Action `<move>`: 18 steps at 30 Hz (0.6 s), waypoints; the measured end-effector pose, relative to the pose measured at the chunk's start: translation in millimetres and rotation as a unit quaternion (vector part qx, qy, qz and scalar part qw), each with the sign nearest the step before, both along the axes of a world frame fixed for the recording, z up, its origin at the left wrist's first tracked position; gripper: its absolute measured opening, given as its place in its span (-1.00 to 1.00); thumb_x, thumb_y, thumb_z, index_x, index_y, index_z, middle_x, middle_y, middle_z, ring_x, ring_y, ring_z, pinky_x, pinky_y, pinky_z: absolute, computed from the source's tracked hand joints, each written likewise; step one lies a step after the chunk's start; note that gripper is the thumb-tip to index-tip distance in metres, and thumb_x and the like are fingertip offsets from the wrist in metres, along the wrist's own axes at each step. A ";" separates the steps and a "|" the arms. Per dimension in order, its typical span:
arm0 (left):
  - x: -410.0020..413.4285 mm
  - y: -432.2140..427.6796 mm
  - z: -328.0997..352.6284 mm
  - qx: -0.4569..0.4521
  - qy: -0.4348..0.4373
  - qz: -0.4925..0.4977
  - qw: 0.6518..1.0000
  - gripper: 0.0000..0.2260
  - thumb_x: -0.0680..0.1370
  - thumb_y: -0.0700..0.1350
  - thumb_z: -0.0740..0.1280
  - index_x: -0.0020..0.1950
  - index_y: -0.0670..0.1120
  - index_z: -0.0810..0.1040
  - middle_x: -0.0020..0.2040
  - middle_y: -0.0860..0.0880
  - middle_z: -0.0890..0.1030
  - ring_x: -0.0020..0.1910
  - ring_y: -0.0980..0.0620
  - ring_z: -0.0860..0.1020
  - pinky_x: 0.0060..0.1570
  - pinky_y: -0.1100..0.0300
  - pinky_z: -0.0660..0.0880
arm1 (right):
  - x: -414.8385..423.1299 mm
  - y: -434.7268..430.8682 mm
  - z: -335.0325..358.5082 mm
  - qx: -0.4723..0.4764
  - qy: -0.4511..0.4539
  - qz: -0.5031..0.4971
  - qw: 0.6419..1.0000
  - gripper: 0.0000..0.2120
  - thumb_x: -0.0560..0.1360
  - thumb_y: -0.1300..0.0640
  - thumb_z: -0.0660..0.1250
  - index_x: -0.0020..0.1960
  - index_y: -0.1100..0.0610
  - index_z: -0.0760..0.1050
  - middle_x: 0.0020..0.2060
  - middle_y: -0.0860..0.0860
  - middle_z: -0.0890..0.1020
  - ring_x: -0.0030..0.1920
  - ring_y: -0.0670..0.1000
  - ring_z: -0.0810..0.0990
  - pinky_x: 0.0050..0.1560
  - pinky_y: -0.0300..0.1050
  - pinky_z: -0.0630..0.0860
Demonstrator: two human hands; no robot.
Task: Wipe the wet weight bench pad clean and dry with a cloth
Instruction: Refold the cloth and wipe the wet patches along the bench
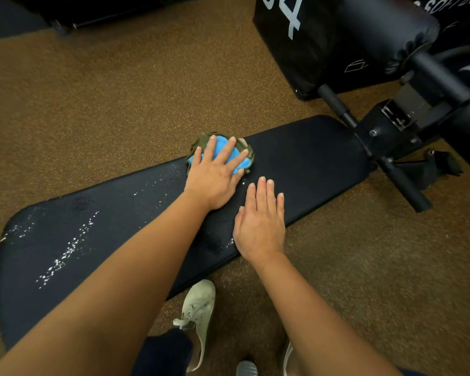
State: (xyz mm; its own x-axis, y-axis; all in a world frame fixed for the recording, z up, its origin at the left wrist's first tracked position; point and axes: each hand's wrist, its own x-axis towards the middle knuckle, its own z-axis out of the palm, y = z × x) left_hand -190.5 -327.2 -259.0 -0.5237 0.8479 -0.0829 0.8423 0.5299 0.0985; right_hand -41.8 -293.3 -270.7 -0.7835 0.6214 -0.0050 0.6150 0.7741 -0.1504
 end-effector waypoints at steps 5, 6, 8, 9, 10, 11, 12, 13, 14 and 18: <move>-24.5 -15.7 1.2 0.007 -0.014 -0.006 1.000 -0.54 0.63 0.18 -0.12 0.54 0.18 0.07 0.58 0.05 0.02 0.55 -0.13 -0.04 0.45 -0.09 0.03 | 1.4 1.3 1.4 -0.002 0.000 0.007 1.000 -0.37 0.52 -0.02 -0.23 0.51 0.23 0.11 0.52 0.18 0.08 0.54 0.14 -0.04 0.50 0.13 -0.08; -23.1 -12.6 -0.5 0.009 -0.019 0.033 0.999 -0.55 0.64 0.16 -0.09 0.55 0.16 0.07 0.58 0.04 0.03 0.54 -0.15 -0.02 0.45 -0.09 0.03 | 1.4 1.0 1.3 -0.001 0.001 0.005 1.000 -0.37 0.52 -0.02 -0.22 0.51 0.23 0.12 0.52 0.18 0.09 0.53 0.14 -0.03 0.50 0.13 -0.07; -9.9 -4.6 -2.6 0.018 -0.014 0.099 0.995 -0.54 0.65 0.14 -0.05 0.55 0.13 0.09 0.58 0.01 0.06 0.53 -0.18 -0.01 0.45 -0.12 0.02 | 1.1 0.2 0.4 -0.003 0.001 0.002 1.000 -0.39 0.53 -0.01 -0.19 0.50 0.24 0.14 0.52 0.19 0.11 0.53 0.14 -0.01 0.50 0.14 -0.05; -2.3 -1.7 -3.1 0.024 -0.012 0.118 0.993 -0.55 0.65 0.14 -0.04 0.55 0.12 0.10 0.58 -0.01 0.06 0.53 -0.20 -0.02 0.45 -0.14 0.01 | 1.2 0.0 0.1 -0.004 0.002 0.001 1.000 -0.41 0.54 0.00 -0.14 0.50 0.24 0.14 0.51 0.19 0.12 0.53 0.15 0.00 0.50 0.15 -0.04; 3.7 -0.4 -3.5 0.029 -0.013 0.125 0.992 -0.55 0.64 0.13 -0.03 0.54 0.11 0.12 0.58 -0.02 0.06 0.53 -0.22 -0.03 0.45 -0.16 0.00 | 1.1 0.0 -0.9 -0.005 0.003 0.000 1.000 -0.43 0.56 0.01 -0.09 0.50 0.25 0.15 0.51 0.19 0.12 0.53 0.15 0.00 0.50 0.15 -0.03; 7.7 -1.0 -4.0 0.028 -0.011 0.116 0.993 -0.55 0.64 0.13 -0.02 0.54 0.11 0.12 0.58 -0.02 0.05 0.53 -0.22 -0.04 0.45 -0.18 -0.01 | 1.2 0.1 -1.7 -0.005 0.002 0.001 1.000 -0.45 0.57 0.02 -0.04 0.50 0.25 0.14 0.51 0.19 0.11 0.53 0.15 -0.01 0.50 0.15 -0.03; 8.7 -3.8 -4.2 0.025 -0.006 0.093 0.995 -0.54 0.64 0.13 -0.02 0.55 0.11 0.12 0.58 -0.02 0.04 0.53 -0.22 -0.04 0.45 -0.19 -0.01 | 0.9 0.5 -2.4 -0.004 0.000 0.002 1.000 -0.45 0.57 0.02 -0.03 0.50 0.24 0.14 0.52 0.19 0.11 0.53 0.15 -0.01 0.50 0.15 -0.04; 6.8 -7.9 -4.1 0.021 0.001 0.061 0.998 -0.54 0.65 0.13 -0.02 0.55 0.11 0.11 0.58 0.00 0.04 0.54 -0.21 -0.05 0.46 -0.18 0.00 | 0.6 0.9 -2.4 -0.002 0.000 0.002 1.000 -0.45 0.57 0.02 -0.05 0.50 0.24 0.14 0.52 0.19 0.11 0.53 0.14 -0.01 0.50 0.15 -0.03; 2.8 -13.1 -3.6 0.018 0.005 0.032 0.999 -0.54 0.65 0.13 -0.03 0.55 0.11 0.09 0.58 0.01 0.03 0.54 -0.19 -0.06 0.46 -0.16 0.00 | 0.5 1.0 -2.1 0.001 0.003 0.000 1.000 -0.43 0.55 0.01 -0.09 0.49 0.24 0.15 0.51 0.19 0.12 0.53 0.15 0.00 0.50 0.15 -0.02; -12.8 -28.8 -4.1 0.024 -0.003 0.081 0.996 -0.54 0.65 0.12 -0.05 0.56 0.09 0.08 0.58 0.02 0.04 0.55 -0.14 -0.05 0.47 -0.09 0.01 | 1.4 1.4 -1.1 0.003 0.010 0.007 1.000 -0.39 0.53 -0.01 -0.16 0.49 0.25 0.16 0.51 0.19 0.13 0.53 0.15 0.01 0.50 0.15 -0.02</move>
